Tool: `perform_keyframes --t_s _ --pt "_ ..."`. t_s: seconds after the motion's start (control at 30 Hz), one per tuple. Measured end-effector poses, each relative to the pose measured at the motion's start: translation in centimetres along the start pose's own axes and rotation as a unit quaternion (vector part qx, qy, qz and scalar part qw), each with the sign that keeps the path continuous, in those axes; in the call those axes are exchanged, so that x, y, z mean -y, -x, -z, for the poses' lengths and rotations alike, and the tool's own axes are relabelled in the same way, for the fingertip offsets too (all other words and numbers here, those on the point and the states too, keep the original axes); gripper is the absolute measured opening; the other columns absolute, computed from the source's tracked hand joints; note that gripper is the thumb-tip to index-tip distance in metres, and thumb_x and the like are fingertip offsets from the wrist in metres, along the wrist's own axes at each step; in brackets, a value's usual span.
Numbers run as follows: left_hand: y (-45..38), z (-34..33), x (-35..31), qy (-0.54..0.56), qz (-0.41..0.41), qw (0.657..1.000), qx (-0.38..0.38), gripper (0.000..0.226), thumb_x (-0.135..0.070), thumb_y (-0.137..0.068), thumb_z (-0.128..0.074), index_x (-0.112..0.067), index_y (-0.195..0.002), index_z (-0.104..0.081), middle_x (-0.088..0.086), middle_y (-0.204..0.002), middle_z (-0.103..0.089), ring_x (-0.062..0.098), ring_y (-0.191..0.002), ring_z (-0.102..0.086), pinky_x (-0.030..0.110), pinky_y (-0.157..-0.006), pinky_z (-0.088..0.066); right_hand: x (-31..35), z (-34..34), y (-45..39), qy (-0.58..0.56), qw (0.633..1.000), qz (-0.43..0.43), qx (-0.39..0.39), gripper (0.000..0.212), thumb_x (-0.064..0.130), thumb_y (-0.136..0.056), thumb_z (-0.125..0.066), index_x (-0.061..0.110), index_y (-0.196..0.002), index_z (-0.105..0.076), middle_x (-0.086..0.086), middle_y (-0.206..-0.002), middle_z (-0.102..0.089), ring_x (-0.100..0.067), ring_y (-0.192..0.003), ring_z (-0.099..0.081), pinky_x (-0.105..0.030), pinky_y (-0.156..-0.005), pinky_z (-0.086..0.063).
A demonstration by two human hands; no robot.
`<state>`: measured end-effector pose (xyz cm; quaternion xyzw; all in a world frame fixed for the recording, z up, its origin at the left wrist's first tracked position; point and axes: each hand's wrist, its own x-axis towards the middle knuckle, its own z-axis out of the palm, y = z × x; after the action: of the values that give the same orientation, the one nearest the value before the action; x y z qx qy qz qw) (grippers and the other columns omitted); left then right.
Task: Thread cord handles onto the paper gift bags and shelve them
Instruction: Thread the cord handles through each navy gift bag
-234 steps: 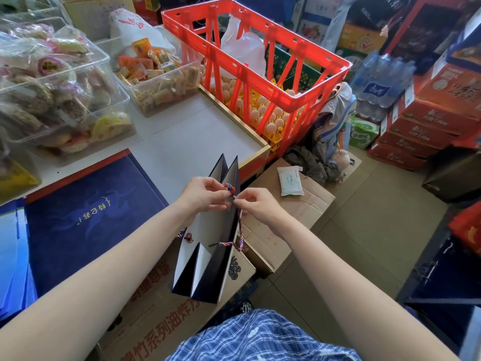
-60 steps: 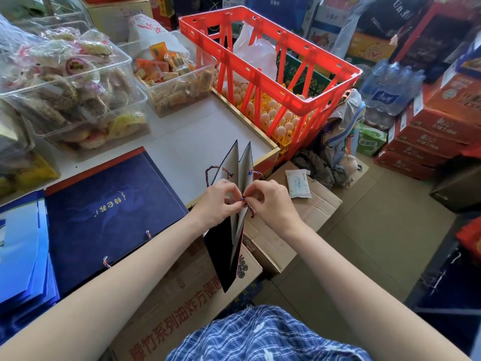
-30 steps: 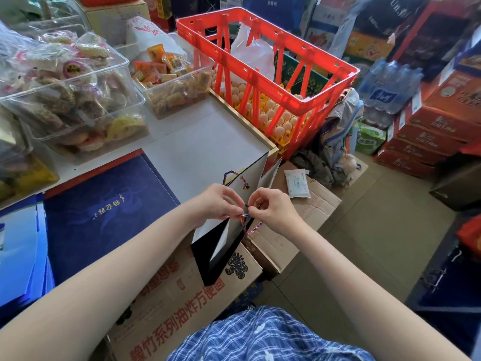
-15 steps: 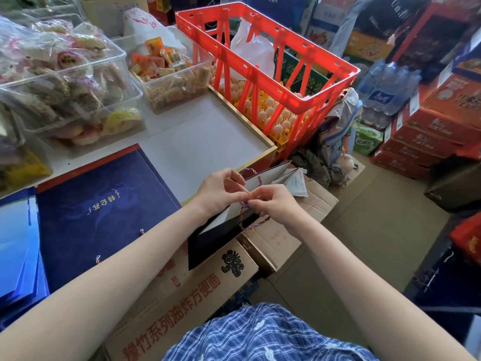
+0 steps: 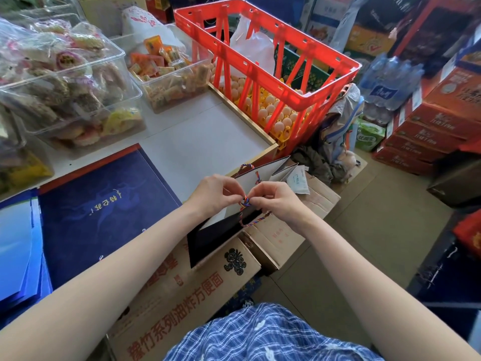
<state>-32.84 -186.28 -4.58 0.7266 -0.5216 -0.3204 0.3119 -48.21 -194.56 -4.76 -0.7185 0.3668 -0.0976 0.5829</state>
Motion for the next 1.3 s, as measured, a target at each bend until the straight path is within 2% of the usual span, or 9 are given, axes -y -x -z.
perform_keyframes --t_s 0.27,0.43,0.57,0.63,0.77,0.83,0.9,1.1,1.3 --pt "0.0 0.1 0.0 0.003 0.004 1.000 0.005 0.006 -0.014 -0.081 -0.071 -0.010 -0.084 -0.071 0.004 -0.085 -0.071 0.012 -0.079 -0.064 0.020 -0.075 -0.048 0.2 -0.5 -0.3 -0.029 0.999 -0.014 -0.041 0.015 0.008 -0.083 -0.068 0.011 -0.095 -0.059 -0.002 -0.085 -0.067 -0.010 -0.065 -0.060 -0.016 -0.055 -0.045" --pt "0.0 0.0 0.7 0.003 0.026 1.000 -0.004 0.002 -0.013 -0.084 -0.067 -0.011 -0.083 -0.067 0.006 -0.086 -0.070 0.015 -0.079 -0.063 0.026 -0.079 -0.049 -1.3 -0.4 0.6 0.050 0.978 0.012 -0.203 0.014 0.019 -0.081 -0.070 0.022 -0.073 -0.059 -0.002 -0.078 -0.064 -0.017 -0.072 -0.064 -0.032 -0.066 -0.053" --pt "-0.2 0.0 0.5 0.032 0.021 0.999 -0.008 0.002 -0.012 -0.083 -0.068 -0.009 -0.083 -0.068 0.010 -0.087 -0.072 0.018 -0.080 -0.066 0.027 -0.080 -0.050 -1.4 -1.5 1.5 0.149 0.988 -0.019 -0.034 0.018 0.033 -0.075 -0.076 0.018 -0.073 -0.067 0.007 -0.073 -0.064 -0.002 -0.068 -0.056 -0.018 -0.062 -0.042" --pt "-0.2 -0.1 0.1 0.037 0.013 0.999 -0.003 0.004 -0.011 -0.083 -0.068 -0.008 -0.084 -0.068 0.011 -0.088 -0.072 0.018 -0.080 -0.066 0.028 -0.080 -0.051 -1.0 -2.9 1.0 0.152 0.988 -0.015 -0.028 0.026 0.033 -0.075 -0.076 0.008 -0.075 -0.069 0.003 -0.074 -0.064 -0.004 -0.065 -0.053 -0.013 -0.058 -0.039" --pt "0.0 0.0 0.5 0.051 0.018 0.999 -0.002 0.002 -0.012 -0.082 -0.069 -0.011 -0.080 -0.067 0.012 -0.087 -0.071 0.025 -0.085 -0.068 0.040 -0.085 -0.053 -0.6 -4.7 0.6 0.114 0.989 -0.008 -0.091 0.011 0.015 -0.079 -0.070 0.007 -0.073 -0.069 -0.006 -0.071 -0.068 -0.004 -0.057 -0.054 -0.007 -0.052 -0.037" --pt "0.3 0.1 0.8 0.056 0.027 0.998 -0.013 0.004 -0.011 -0.081 -0.070 -0.012 -0.078 -0.066 0.012 -0.086 -0.071 0.026 -0.086 -0.067 0.042 -0.085 -0.052 -0.7 -4.4 0.7 0.102 0.992 -0.003 -0.071 0.010 0.011 -0.081 -0.065 0.009 -0.071 -0.068 -0.005 -0.069 -0.069 -0.010 -0.060 -0.060 -0.017 -0.062 -0.045" --pt "0.4 0.1 1.2 0.060 0.044 0.996 -0.040 0.007 -0.012 -0.080 -0.070 -0.013 -0.075 -0.064 0.011 -0.086 -0.071 0.025 -0.087 -0.067 0.039 -0.086 -0.051 -0.8 -3.6 0.7 0.072 0.996 -0.019 -0.041 0.015 0.011 -0.083 -0.062 0.012 -0.068 -0.063 -0.001 -0.062 -0.064 -0.015 -0.061 -0.059 -0.028 -0.065 -0.047" --pt "0.9 -0.2 2.0 0.069 0.075 0.994 -0.034 0.007 -0.014 -0.079 -0.071 -0.010 -0.079 -0.066 0.007 -0.085 -0.071 0.019 -0.084 -0.065 0.032 -0.083 -0.050 -0.2 -2.6 0.8 -0.092 0.991 -0.070 -0.073 0.014 0.018 -0.066 -0.059 0.013 -0.054 -0.056 -0.019 -0.080 -0.060 -0.022 -0.072 -0.050 -0.033 -0.061 -0.038" --pt "1.0 -0.9 2.2 0.107 0.085 0.991 0.001 0.014 -0.010 -0.078 -0.072 -0.018 -0.073 -0.062 0.000 -0.081 -0.068 0.013 -0.079 -0.062 0.030 -0.082 -0.049 -1.0 -2.1 1.0 -0.218 0.968 -0.098 -0.081 0.030 -0.004 -0.087 -0.042 0.013 -0.062 -0.036 -0.025 -0.090 -0.059 -0.028 -0.081 -0.050 -0.030 -0.063 -0.038"
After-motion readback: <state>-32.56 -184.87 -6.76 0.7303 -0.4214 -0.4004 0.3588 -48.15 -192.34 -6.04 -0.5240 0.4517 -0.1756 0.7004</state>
